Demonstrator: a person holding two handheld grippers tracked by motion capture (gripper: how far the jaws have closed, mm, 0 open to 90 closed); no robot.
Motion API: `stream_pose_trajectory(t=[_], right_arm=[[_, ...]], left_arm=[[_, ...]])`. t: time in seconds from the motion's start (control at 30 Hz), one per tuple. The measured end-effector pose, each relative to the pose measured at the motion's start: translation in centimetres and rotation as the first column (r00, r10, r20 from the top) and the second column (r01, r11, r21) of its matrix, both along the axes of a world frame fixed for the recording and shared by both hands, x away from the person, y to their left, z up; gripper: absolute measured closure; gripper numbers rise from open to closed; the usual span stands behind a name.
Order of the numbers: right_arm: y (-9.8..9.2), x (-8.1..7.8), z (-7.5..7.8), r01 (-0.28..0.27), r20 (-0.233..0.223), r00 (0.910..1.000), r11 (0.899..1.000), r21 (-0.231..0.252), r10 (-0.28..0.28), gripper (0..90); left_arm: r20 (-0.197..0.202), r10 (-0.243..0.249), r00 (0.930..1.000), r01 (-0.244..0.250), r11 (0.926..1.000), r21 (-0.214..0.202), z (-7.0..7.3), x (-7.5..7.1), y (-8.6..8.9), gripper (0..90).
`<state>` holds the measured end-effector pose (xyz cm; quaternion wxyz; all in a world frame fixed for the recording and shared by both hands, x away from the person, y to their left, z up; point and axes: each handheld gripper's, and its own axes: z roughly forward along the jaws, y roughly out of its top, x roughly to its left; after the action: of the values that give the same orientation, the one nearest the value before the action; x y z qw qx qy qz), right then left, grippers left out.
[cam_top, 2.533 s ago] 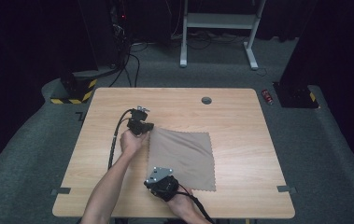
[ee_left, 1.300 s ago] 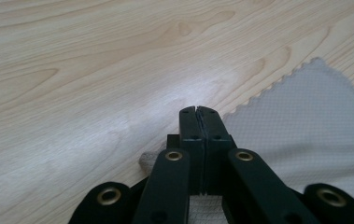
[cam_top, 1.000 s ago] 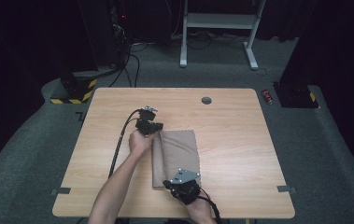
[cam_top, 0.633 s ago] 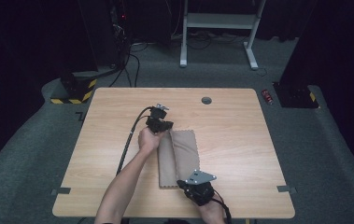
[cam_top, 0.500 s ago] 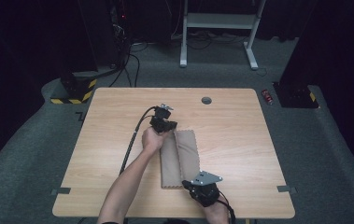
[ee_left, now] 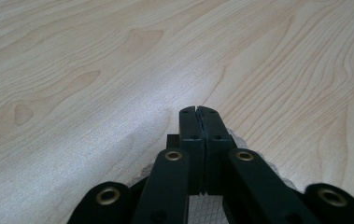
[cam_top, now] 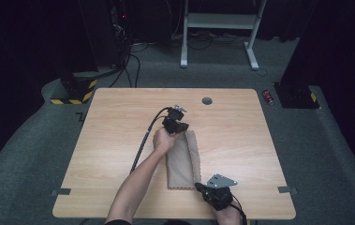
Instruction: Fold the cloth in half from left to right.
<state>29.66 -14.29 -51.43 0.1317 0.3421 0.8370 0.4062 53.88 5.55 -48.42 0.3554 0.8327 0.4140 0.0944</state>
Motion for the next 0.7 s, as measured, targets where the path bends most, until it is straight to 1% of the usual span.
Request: stream_pose_trajectory(t=[0.07, 0.1, 0.17, 0.23, 0.37, 0.5, 0.63, 0.67, 0.7], right_arm=[[-0.3, 0.0, 0.2, 0.009, 0.007, 0.9999, 1.0, 0.005, -0.009, 90.0], [-0.5, 0.0, 0.3, 0.016, 0.009, 0.9998, 1.0, 0.008, -0.016, 90.0], [-0.6, 0.0, 0.3, 0.02, 0.012, 0.9997, 1.0, 0.005, -0.02, 90.0], [-0.7, -0.1, 0.2, 0.023, 0.013, 0.9997, 1.0, -0.004, -0.023, 90.0], [-0.8, -0.2, 0.0, 0.027, 0.021, 0.9994, 0.999, -0.028, -0.026, 90.0], [-1.0, -0.2, 0.1, 0.035, 0.024, 0.9991, 0.999, -0.033, -0.034, 90.0], [-1.3, -0.1, -0.1, 0.038, 0.004, 0.9993, 0.998, -0.042, -0.038, 89.5], [-1.3, 0.0, -0.1, 0.035, -0.008, 0.9993, 0.998, -0.044, -0.035, 88.0], [-1.3, 0.0, -0.2, 0.03, -0.012, 0.9995, 0.999, -0.039, -0.031, 83.3]], left_arm=[[0.004, 0.002, 1.0, -0.002, 0.9998, 0.019, -0.2, 0.0, -0.4, 89.3], [0.002, -0.001, 1.0, 0.001, 0.9997, 0.023, -0.2, 0.1, -0.5, 89.3], [0.003, -0.002, 1.0, 0.002, 0.9999, 0.016, -0.3, 0.1, -0.7, 89.3], [0.003, -0.008, 1.0, 0.008, 0.9998, 0.018, -0.3, 0.2, -1.1, 89.3], [0.005, -0.017, 0.9998, 0.017, 0.9996, 0.023, -0.4, 0.3, -1.7, 89.2], [0.003, -0.021, 0.9998, 0.021, 0.9991, 0.036, -0.7, 0.4, -2.2, 89.1], [0.008, -0.028, 0.9996, 0.028, 0.9979, 0.059, -1.0, 0.3, -2.7, 88.4], [0.013, -0.018, 0.9997, 0.018, 0.998, 0.061, -1.1, 0.3, -2.8, 86.9], [0.014, -0.014, 0.9998, 0.013, 0.9979, 0.063, -1.0, 0.4, -2.7, 82.6]])
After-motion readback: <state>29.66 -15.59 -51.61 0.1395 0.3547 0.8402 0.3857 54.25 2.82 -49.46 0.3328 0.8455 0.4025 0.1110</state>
